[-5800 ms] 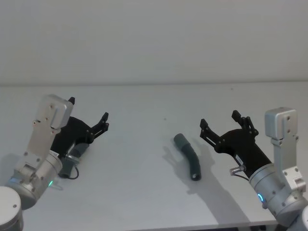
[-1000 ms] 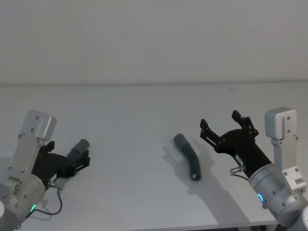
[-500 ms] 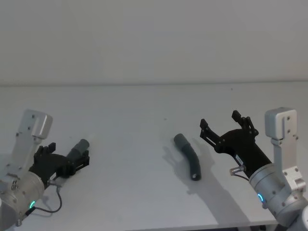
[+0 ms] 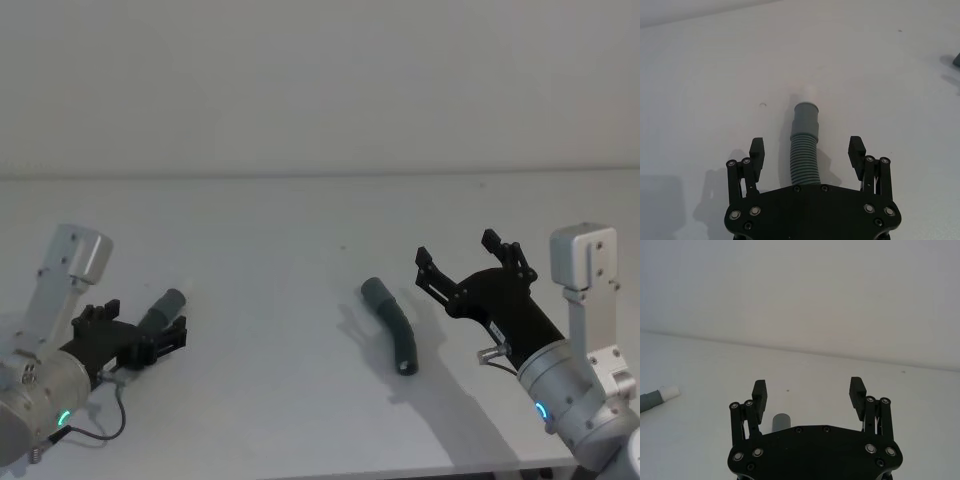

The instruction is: Use both hands to pick up one end of the pipe from the table, align the ends, and insert them.

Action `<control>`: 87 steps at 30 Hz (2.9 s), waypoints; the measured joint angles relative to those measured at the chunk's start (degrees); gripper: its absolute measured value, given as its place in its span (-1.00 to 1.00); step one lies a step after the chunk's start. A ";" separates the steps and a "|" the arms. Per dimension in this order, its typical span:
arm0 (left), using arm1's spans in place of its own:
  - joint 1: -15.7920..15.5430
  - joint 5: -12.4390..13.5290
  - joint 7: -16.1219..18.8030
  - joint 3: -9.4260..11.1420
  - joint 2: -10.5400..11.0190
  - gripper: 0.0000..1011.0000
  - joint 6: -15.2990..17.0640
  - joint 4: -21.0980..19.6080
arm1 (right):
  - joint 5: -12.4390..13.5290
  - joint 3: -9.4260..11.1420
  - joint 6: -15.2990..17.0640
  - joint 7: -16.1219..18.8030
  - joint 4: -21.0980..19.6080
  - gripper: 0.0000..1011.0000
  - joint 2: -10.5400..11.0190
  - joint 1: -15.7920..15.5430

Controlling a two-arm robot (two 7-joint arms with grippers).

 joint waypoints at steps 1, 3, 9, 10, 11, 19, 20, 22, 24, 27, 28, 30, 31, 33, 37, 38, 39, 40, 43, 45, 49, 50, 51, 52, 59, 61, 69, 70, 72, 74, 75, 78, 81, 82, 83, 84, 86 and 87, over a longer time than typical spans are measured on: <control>-0.15 0.00 -0.23 0.04 0.08 0.98 0.24 0.08 | 0.00 0.00 -0.01 0.00 0.00 0.98 0.00 0.00; -0.64 0.02 -0.77 0.20 0.32 0.98 0.84 0.36 | 0.00 0.00 0.00 0.00 0.00 0.98 0.00 0.00; -2.17 0.21 -2.15 0.65 0.84 0.98 2.36 1.33 | 0.00 0.00 0.00 0.00 0.00 0.98 0.00 0.00; -2.44 0.25 -2.30 0.71 0.89 0.98 2.50 1.54 | 0.00 0.00 0.00 0.00 0.00 0.98 0.00 0.00; -2.61 0.29 -2.42 0.73 0.92 0.98 2.63 1.71 | 0.00 0.00 0.00 0.00 0.00 0.98 0.00 0.00; -4.63 0.78 -3.69 1.12 0.94 0.98 3.37 3.79 | 0.00 0.00 0.00 0.00 0.00 0.98 0.00 0.00; -4.87 0.82 -3.79 1.18 0.90 0.98 3.40 4.07 | 0.00 0.00 0.00 0.00 0.00 0.98 0.00 0.00; -5.37 0.96 -4.14 1.31 0.82 0.98 3.50 4.73 | 0.00 0.00 0.00 0.00 0.00 0.98 0.00 0.00; -5.72 1.03 -4.35 1.42 0.74 0.98 3.54 5.19 | 0.00 0.00 0.00 0.00 0.00 0.98 0.00 0.00; -6.34 1.20 -4.75 1.62 0.57 0.98 3.61 6.02 | 0.00 0.00 0.00 0.00 0.00 0.98 0.00 0.00; -6.64 1.27 -4.97 1.73 0.48 0.98 3.65 6.45 | 0.00 0.00 0.00 0.00 0.00 0.98 0.00 0.00; -6.92 1.33 -5.19 1.85 0.38 0.98 3.69 6.85 | 0.00 0.00 0.00 0.00 0.00 0.98 0.00 0.00; -7.04 1.38 -5.31 1.89 0.34 0.98 3.71 7.06 | 0.00 0.00 0.00 0.00 0.00 0.98 0.00 0.00; -7.50 1.48 -5.63 2.09 0.14 0.98 3.77 7.69 | 0.00 0.00 0.00 0.00 0.00 0.98 0.00 0.00; -8.08 1.66 -6.05 2.35 -0.10 0.98 3.87 8.56 | 0.00 0.00 0.00 0.00 0.00 0.98 0.00 0.00; -8.31 1.74 -6.23 2.47 -0.20 0.98 3.92 8.89 | 0.00 0.00 0.00 0.00 0.00 0.98 0.00 0.00; -8.45 1.78 -6.30 2.52 -0.25 0.98 3.93 9.09 | 0.00 0.00 0.00 0.00 0.00 0.98 0.00 0.00; -8.55 1.81 -6.37 2.56 -0.30 0.98 3.94 9.25 | 0.00 0.00 0.00 0.00 0.00 0.98 0.00 0.00; -9.06 2.00 -6.70 2.78 -0.55 0.98 3.99 9.95 | 0.00 0.00 0.00 0.00 0.00 0.98 0.00 0.00; -9.23 2.09 -6.81 2.85 -0.66 0.92 4.00 10.18 | 0.00 0.00 0.00 0.00 0.00 0.98 0.00 0.00; -9.63 2.28 -7.02 2.98 -0.89 0.82 4.04 10.75 | 0.00 0.00 -0.01 0.00 0.00 0.98 0.00 0.00; -9.73 2.33 -7.08 3.02 -0.95 0.72 4.05 10.90 | 0.00 0.00 0.00 0.00 0.00 0.98 0.00 0.00; -9.80 2.35 -7.10 3.05 -0.99 0.70 4.06 10.98 | 0.00 0.00 0.00 0.00 0.00 0.98 0.00 0.00; -9.85 2.38 -7.13 3.08 -1.02 0.66 4.07 11.05 | 0.00 0.00 0.00 0.00 0.00 0.98 0.00 0.00; -10.21 2.61 -7.30 3.14 -1.24 0.22 4.14 11.60 | 0.00 0.00 0.00 0.00 0.00 0.98 0.00 0.00; -10.25 2.64 -7.32 3.15 -1.27 0.08 4.16 11.67 | 0.00 0.00 0.00 0.00 0.00 0.98 0.00 0.00; -10.43 2.72 -7.48 3.27 -1.40 -0.35 4.22 11.92 | 0.00 0.00 0.00 0.00 0.00 0.98 0.00 0.00; -10.44 2.73 -7.49 3.28 -1.41 -0.35 4.22 11.93 | 0.00 0.00 0.00 0.00 0.00 0.98 0.00 0.00; -10.46 2.74 -7.49 3.30 -1.41 -0.35 4.22 11.98 | 0.00 0.00 0.00 0.00 0.00 0.98 0.00 0.00; -10.47 2.75 -7.50 3.32 -1.42 -0.35 4.23 12.01 | 0.00 0.00 0.00 0.00 0.00 0.98 0.00 0.00; -10.48 2.76 -7.50 3.32 -1.43 -0.35 4.23 12.04 | 0.00 0.00 0.00 0.00 0.00 0.98 0.00 0.00; -10.50 2.77 -7.52 3.33 -1.44 -0.35 4.23 12.06 | 0.00 0.00 0.00 0.00 0.00 0.98 0.00 0.00; -10.54 2.84 -7.60 3.35 -1.44 -0.35 4.23 12.08 | 0.00 0.00 0.00 0.00 0.00 0.98 0.00 0.00; -10.56 2.88 -7.64 3.37 -1.44 -0.35 4.20 12.10 | 0.00 0.00 0.00 0.00 0.00 0.98 0.00 0.00; -10.60 2.99 -7.79 3.42 -1.42 -0.35 3.97 12.12 | 0.00 0.00 0.00 0.00 0.00 0.98 0.00 0.00; -10.62 3.04 -7.87 3.46 -1.41 -0.35 3.83 12.14 | 0.00 0.00 0.00 0.00 0.00 0.98 0.00 0.00; -10.77 3.22 -8.29 3.71 -1.35 -0.35 3.14 12.18 | 0.00 0.00 0.00 0.00 0.00 0.98 0.00 0.00; -10.83 3.26 -8.39 3.75 -1.32 -0.35 2.96 12.19 | 0.00 0.00 0.00 0.00 0.00 0.98 0.00 0.00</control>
